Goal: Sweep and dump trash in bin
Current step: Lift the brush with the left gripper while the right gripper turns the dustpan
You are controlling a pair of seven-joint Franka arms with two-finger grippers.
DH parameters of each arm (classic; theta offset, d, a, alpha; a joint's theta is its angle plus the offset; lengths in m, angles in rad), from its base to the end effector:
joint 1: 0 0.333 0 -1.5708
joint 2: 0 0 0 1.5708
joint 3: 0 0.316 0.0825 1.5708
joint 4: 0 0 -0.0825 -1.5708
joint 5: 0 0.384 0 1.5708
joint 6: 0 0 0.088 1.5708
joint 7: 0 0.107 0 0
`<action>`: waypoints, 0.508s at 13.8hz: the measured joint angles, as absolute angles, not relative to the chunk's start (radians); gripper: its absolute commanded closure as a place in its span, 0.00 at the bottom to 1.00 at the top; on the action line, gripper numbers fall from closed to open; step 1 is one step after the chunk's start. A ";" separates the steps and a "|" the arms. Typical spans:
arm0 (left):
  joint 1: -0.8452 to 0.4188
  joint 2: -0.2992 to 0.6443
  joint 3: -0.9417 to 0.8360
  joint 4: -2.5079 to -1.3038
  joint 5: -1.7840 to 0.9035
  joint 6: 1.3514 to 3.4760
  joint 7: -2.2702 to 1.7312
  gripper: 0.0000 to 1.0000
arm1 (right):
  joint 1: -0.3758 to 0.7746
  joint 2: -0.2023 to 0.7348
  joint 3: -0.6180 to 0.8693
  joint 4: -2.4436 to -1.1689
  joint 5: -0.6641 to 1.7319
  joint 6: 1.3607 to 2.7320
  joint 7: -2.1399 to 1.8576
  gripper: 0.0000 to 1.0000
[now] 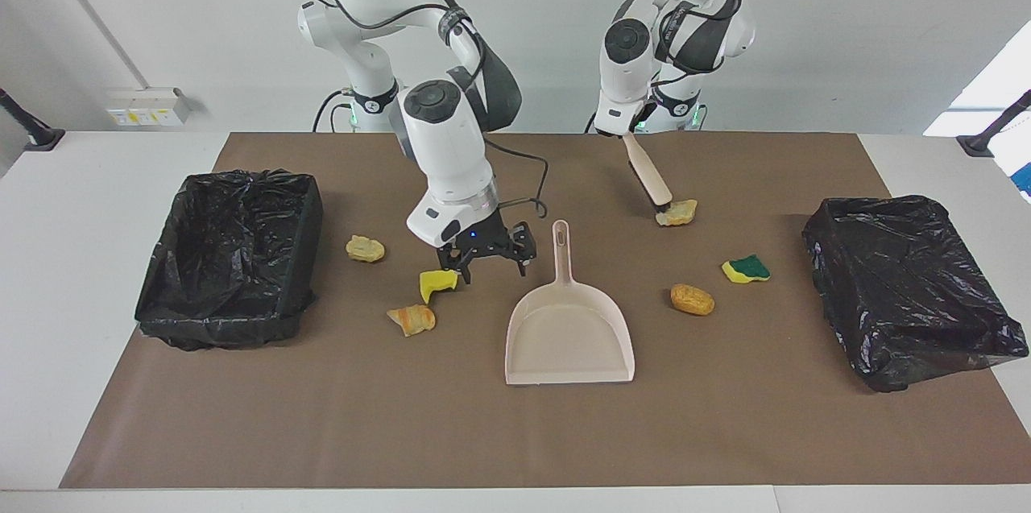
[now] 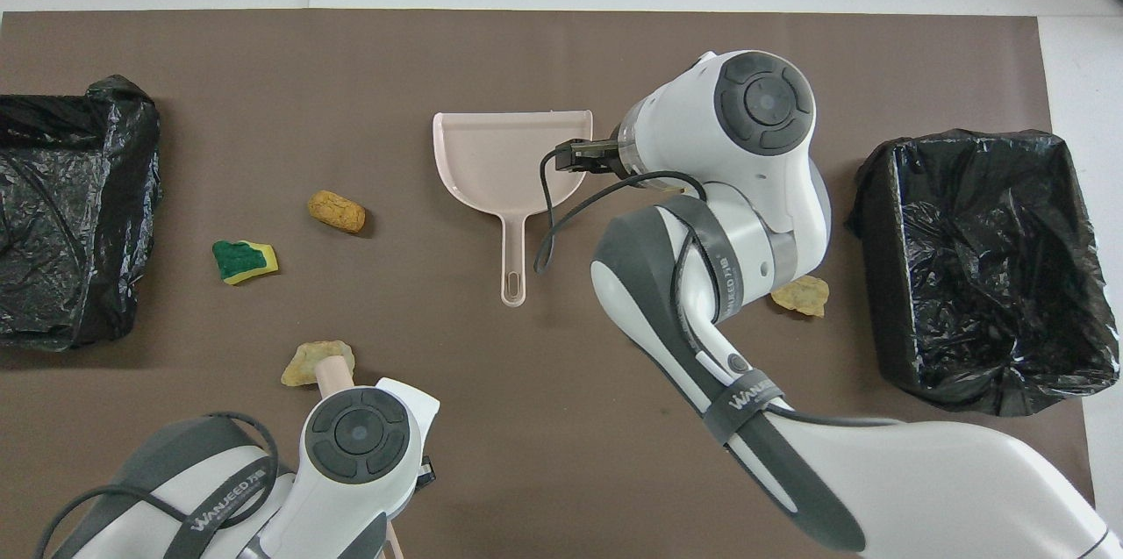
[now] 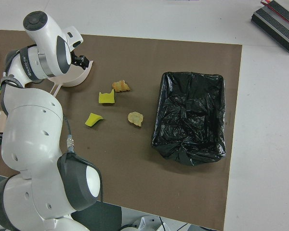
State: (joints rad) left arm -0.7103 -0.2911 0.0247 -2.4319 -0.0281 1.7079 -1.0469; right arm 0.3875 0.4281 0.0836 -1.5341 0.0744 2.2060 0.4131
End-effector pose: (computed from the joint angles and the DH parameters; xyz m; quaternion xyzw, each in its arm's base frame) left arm 0.3011 -0.2497 0.3876 -0.9600 -0.1790 0.1517 0.1530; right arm 0.6300 0.3138 0.4345 -0.9913 -0.0047 -0.0893 0.0966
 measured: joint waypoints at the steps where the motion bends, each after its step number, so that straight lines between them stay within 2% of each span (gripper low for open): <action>1: -0.710 -0.296 0.023 -2.435 -0.028 1.700 -1.105 1.00 | 0.415 0.436 0.084 -1.536 0.036 2.214 0.448 0.00; 5: -0.707 -0.302 0.019 -2.448 -0.030 1.717 -1.324 1.00 | 0.502 0.472 0.084 -1.539 -0.098 2.221 0.625 0.00; 7: -0.652 -0.302 0.020 -2.459 -0.050 1.770 -1.367 1.00 | 0.510 0.482 0.083 -1.539 -0.103 2.222 0.638 0.00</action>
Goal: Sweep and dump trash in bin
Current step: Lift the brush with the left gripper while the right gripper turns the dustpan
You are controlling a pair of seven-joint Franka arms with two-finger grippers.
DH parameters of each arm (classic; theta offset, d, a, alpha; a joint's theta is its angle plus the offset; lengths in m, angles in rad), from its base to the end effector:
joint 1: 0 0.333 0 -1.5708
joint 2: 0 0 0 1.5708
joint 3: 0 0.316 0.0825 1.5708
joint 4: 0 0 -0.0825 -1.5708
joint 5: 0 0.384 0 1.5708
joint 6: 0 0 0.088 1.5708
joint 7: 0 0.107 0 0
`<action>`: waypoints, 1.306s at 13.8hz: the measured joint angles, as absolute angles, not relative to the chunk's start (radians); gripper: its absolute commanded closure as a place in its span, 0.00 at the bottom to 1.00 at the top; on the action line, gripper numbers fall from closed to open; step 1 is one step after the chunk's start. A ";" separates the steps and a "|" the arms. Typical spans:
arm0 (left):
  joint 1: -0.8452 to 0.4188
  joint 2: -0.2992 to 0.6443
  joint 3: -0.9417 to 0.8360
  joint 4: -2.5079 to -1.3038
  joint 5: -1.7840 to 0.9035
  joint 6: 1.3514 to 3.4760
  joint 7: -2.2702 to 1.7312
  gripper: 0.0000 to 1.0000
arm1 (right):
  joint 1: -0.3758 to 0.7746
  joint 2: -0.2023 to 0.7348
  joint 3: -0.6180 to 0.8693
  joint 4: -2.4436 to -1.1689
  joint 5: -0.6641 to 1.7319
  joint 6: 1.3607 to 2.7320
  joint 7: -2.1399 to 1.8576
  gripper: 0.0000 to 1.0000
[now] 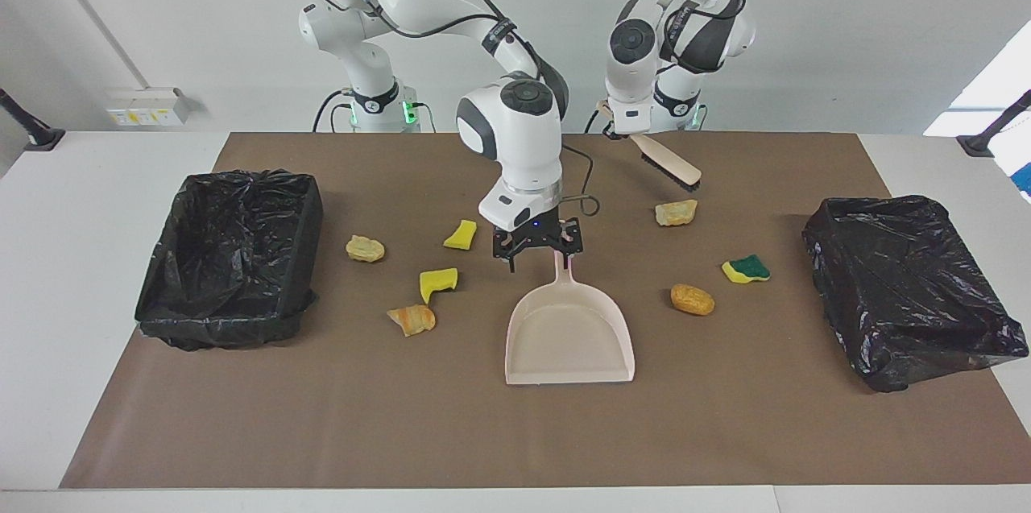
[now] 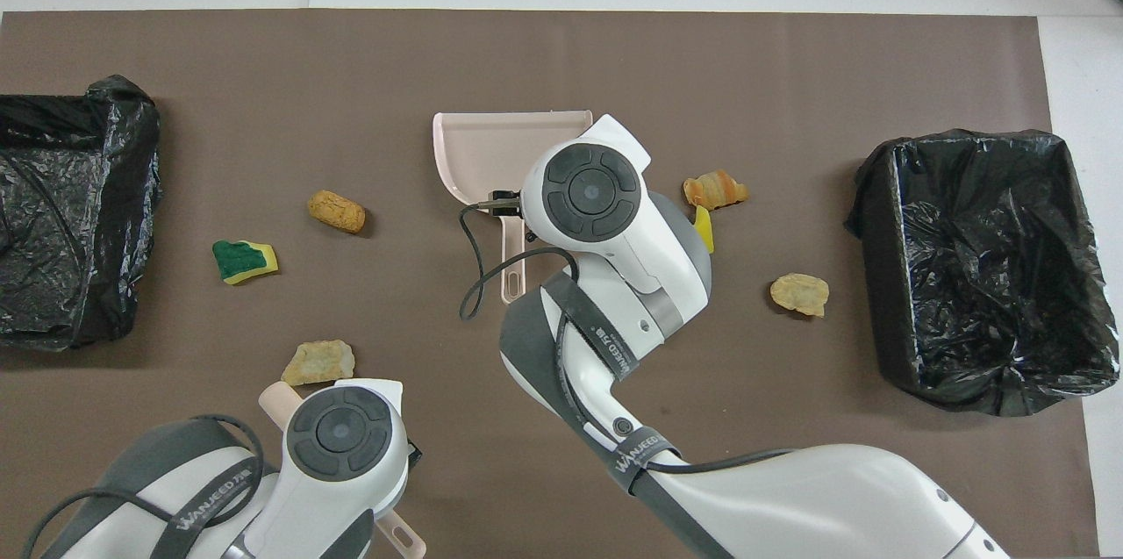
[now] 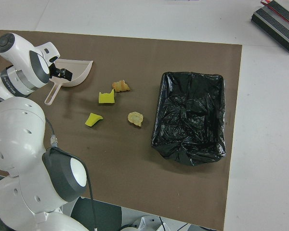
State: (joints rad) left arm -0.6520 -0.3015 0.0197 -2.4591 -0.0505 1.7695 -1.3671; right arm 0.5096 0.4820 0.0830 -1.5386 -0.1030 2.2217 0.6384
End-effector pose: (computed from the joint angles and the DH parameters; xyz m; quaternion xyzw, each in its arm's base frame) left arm 0.3131 -0.2349 0.3831 -0.9123 -0.3604 0.1262 0.1481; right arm 0.5948 0.3856 0.3958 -0.9945 0.0025 -0.0973 0.0379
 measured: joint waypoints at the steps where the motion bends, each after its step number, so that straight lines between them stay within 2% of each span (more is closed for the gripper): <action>1: -0.615 -0.301 0.020 -2.467 -0.064 1.809 -1.370 1.00 | 0.508 0.482 0.081 -1.538 -0.103 2.222 0.638 0.00; 4: -0.518 -0.280 0.023 -2.485 -0.118 1.939 -1.378 1.00 | 0.507 0.482 0.081 -1.541 -0.103 2.222 0.638 0.00; 8: -0.481 -0.209 0.022 -2.480 -0.164 2.098 -1.413 1.00 | 0.565 0.483 0.084 -1.559 -0.103 2.221 0.686 0.00; 13: -0.336 -0.129 0.024 -2.387 -0.165 2.115 -1.345 1.00 | 0.596 0.483 0.082 -1.612 -0.105 2.220 0.704 0.00; 14: -0.309 -0.119 0.024 -2.365 -0.165 2.113 -1.326 1.00 | 0.595 0.483 0.081 -1.614 -0.105 2.217 0.703 0.09; 17: -0.263 -0.112 0.025 -2.264 -0.165 2.019 -1.304 1.00 | 0.596 0.480 0.081 -1.622 -0.105 2.215 0.701 0.13; 18: -0.257 -0.112 0.025 -2.217 -0.165 1.975 -1.303 1.00 | 0.597 0.480 0.082 -1.625 -0.105 2.215 0.697 0.20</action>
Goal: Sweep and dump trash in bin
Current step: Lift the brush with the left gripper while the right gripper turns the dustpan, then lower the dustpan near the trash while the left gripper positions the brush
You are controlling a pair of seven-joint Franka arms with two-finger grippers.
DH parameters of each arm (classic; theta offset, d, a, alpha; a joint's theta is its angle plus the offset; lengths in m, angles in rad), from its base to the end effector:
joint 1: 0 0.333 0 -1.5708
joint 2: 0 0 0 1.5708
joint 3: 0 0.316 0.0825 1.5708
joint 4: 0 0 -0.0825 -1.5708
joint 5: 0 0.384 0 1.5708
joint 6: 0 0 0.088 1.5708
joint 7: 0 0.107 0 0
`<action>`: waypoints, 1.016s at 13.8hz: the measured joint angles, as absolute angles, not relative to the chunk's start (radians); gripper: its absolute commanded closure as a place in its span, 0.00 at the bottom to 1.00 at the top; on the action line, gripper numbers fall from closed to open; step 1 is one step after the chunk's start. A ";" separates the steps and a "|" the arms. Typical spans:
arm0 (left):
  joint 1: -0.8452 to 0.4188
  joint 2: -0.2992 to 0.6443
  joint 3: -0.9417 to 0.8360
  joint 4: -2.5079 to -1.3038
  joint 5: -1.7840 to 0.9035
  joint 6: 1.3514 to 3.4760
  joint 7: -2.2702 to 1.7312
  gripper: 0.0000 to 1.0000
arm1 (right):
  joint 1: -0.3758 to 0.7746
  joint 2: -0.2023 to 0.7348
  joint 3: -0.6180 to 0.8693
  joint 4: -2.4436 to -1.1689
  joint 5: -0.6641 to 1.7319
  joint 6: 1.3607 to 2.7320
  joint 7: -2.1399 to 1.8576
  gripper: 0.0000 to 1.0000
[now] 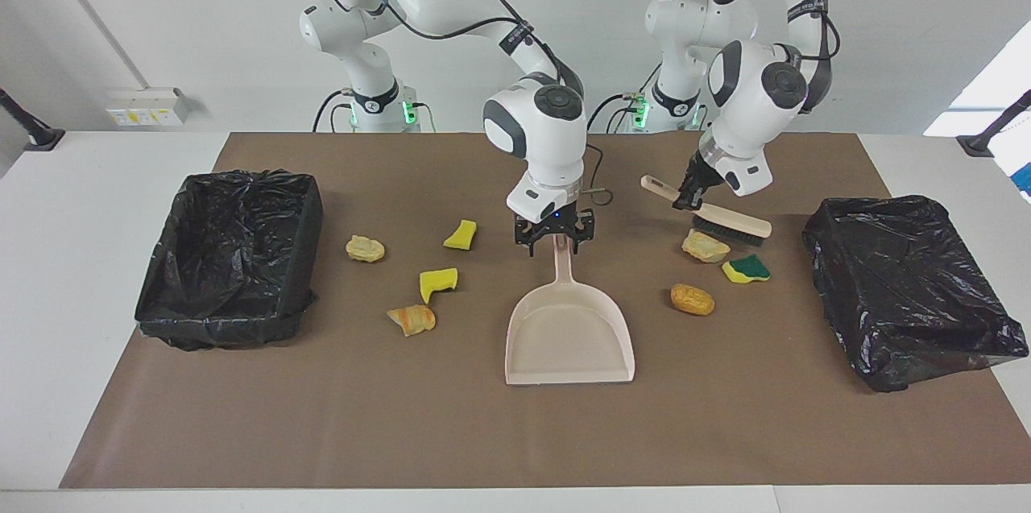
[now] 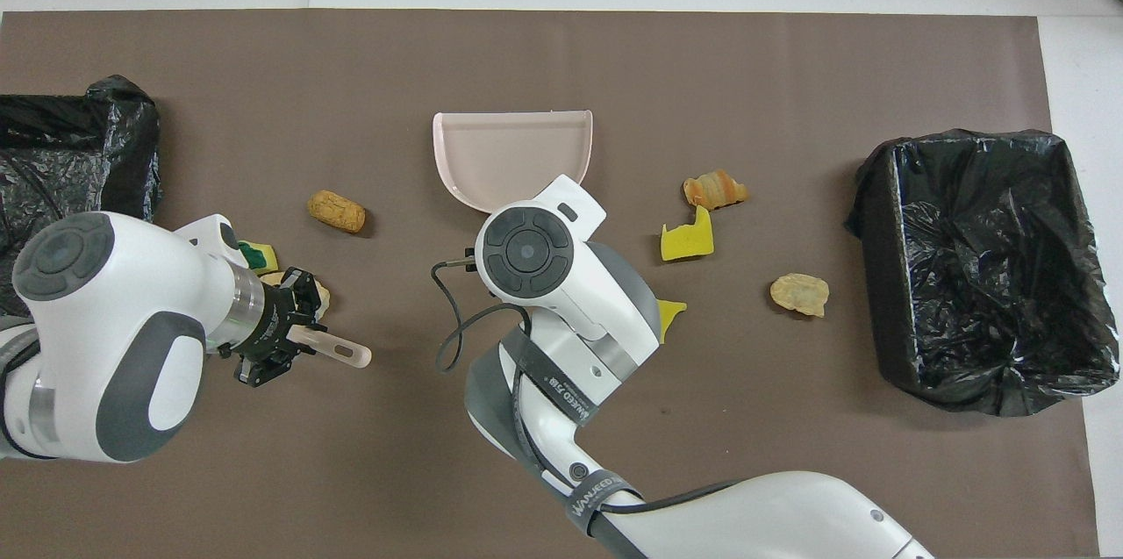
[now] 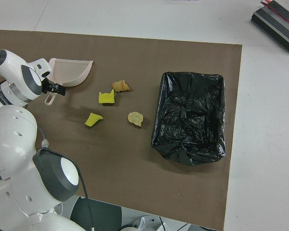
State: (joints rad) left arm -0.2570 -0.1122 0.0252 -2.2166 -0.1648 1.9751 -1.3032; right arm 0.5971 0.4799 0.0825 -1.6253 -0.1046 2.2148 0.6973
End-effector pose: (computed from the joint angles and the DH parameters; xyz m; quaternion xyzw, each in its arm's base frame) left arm 0.4775 -0.1233 0.4153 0.8362 0.5394 -0.0983 0.0091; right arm 0.5440 0.4258 0.3549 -0.9980 -0.0145 -0.0588 0.0163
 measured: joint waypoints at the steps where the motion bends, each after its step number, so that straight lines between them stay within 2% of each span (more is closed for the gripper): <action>1: -0.250 -0.112 0.025 -2.170 -0.158 1.935 -1.293 1.00 | 0.601 0.480 0.084 -1.630 -0.105 2.214 0.695 0.26; 4: -0.214 -0.097 0.027 -2.082 -0.092 1.882 -1.145 1.00 | 0.623 0.480 0.085 -1.635 -0.108 2.196 0.694 0.50; 5: -0.189 -0.084 0.027 -2.070 -0.061 1.883 -1.062 1.00 | 0.625 0.480 0.085 -1.635 -0.113 2.195 0.692 0.53; 11: -0.026 -0.025 0.032 -2.051 -0.023 1.889 -0.396 1.00 | 0.626 0.472 0.085 -1.620 -0.146 2.179 0.677 0.53; 14: -0.019 -0.023 0.031 -2.082 -0.019 1.884 -0.169 1.00 | 0.626 0.471 0.085 -1.620 -0.146 2.178 0.677 0.64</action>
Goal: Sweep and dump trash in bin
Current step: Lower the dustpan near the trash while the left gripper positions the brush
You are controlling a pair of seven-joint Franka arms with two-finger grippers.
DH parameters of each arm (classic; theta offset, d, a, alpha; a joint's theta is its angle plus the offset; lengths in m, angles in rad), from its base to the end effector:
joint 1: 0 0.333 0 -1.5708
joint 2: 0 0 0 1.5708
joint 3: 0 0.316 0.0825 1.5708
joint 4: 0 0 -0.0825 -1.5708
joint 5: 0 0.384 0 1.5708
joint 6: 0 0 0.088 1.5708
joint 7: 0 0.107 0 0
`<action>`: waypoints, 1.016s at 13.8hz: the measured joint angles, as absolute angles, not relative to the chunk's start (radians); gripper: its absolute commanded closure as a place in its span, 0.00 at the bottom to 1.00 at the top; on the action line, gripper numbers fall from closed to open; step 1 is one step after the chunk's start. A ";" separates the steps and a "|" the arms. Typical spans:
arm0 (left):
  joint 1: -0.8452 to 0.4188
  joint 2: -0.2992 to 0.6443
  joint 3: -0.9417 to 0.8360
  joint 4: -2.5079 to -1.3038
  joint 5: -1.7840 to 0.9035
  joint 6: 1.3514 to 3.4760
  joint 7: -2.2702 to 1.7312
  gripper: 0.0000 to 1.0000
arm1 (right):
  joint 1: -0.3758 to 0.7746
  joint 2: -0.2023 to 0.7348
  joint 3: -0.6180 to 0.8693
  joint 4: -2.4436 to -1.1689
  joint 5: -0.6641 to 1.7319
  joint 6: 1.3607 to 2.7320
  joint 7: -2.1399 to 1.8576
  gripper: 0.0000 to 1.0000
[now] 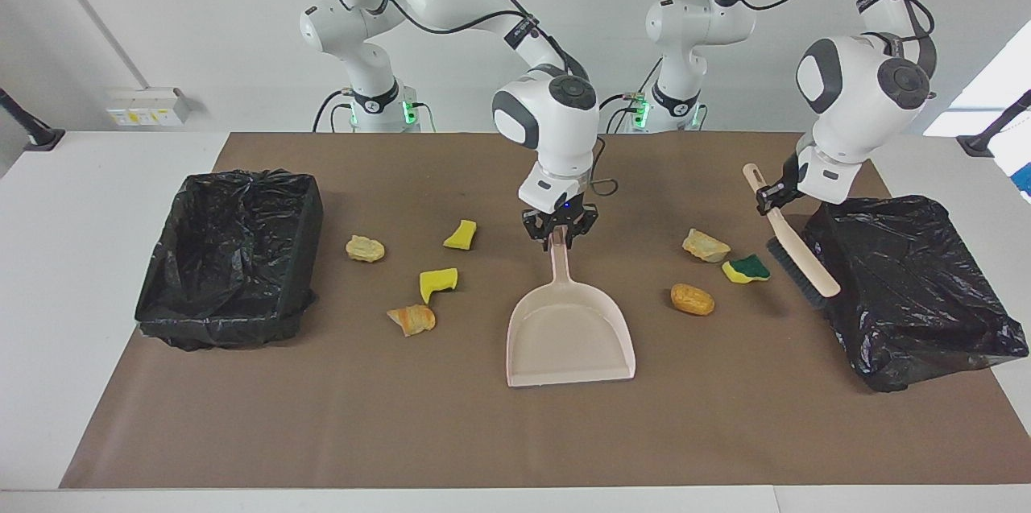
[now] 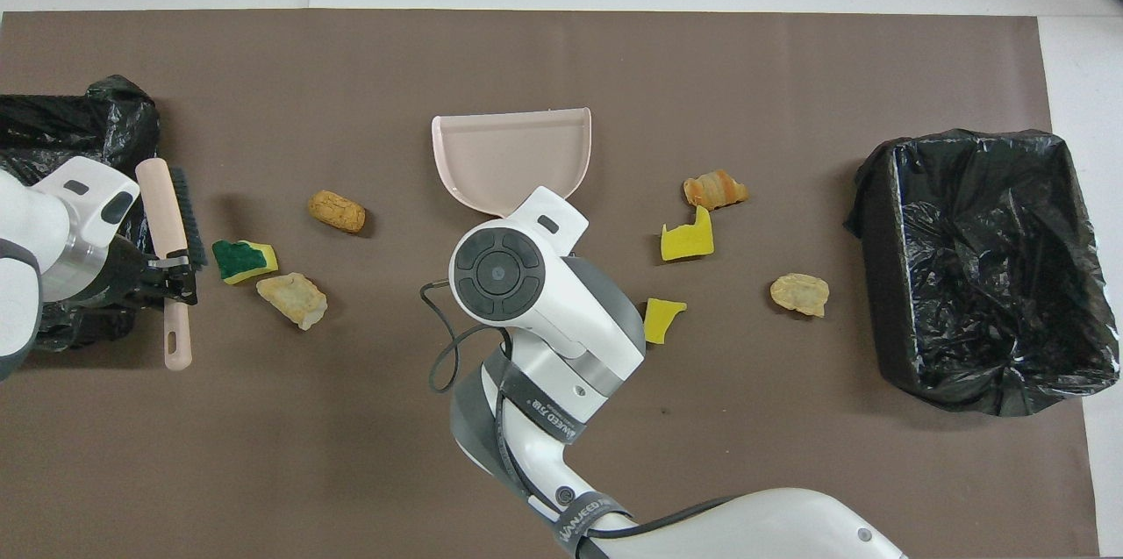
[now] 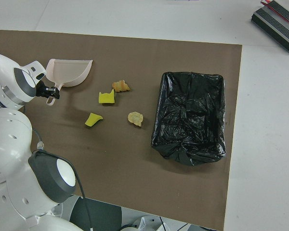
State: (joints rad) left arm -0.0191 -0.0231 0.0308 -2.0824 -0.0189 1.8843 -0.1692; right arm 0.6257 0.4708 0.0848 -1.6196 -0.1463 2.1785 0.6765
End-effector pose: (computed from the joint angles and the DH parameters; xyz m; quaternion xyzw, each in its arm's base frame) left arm 0.5210 0.0047 0.4228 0.9917 0.0936 -0.0878 0.0021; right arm 0.5301 0.4392 0.3604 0.9968 0.0505 0.0621 0.0041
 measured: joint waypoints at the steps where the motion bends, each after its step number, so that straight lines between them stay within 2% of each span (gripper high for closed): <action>1: -0.019 -0.023 0.031 -2.105 -0.008 1.884 -0.107 1.00 | 0.626 0.471 0.085 -1.620 -0.146 2.178 0.676 0.65; 3: -0.017 -0.024 0.031 -2.149 0.028 1.886 -0.027 1.00 | 0.626 0.471 0.085 -1.621 -0.146 2.177 0.676 0.66; 4: -0.011 -0.023 0.031 -2.162 0.038 1.889 0.015 1.00 | 0.628 0.471 0.085 -1.621 -0.146 2.176 0.676 0.71; 5: 0.009 -0.023 0.030 -2.167 0.043 1.899 0.068 1.00 | 0.629 0.471 0.085 -1.621 -0.146 2.176 0.676 0.77; 6: 0.033 -0.023 0.030 -2.168 0.045 1.915 0.118 1.00 | 0.631 0.471 0.085 -1.621 -0.146 2.176 0.676 0.91; 7: 0.055 -0.023 0.032 -2.170 0.046 1.928 0.154 1.00 | 0.631 0.471 0.085 -1.621 -0.146 2.175 0.676 1.00; 11: 0.064 -0.022 0.019 -2.195 0.046 1.940 0.191 1.00 | 0.631 0.470 0.084 -1.618 -0.147 2.164 0.656 1.00; 14: -0.018 -0.022 0.010 -2.209 0.047 1.951 0.178 1.00 | 0.606 0.452 0.079 -1.612 -0.146 2.134 0.488 1.00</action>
State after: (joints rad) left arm -0.0184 -0.0219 0.0100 -2.2094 0.0466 1.9515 0.1785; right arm 0.6058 0.4517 0.0793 -1.6123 -0.1462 2.1337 0.4883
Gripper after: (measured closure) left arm 0.744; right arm 0.670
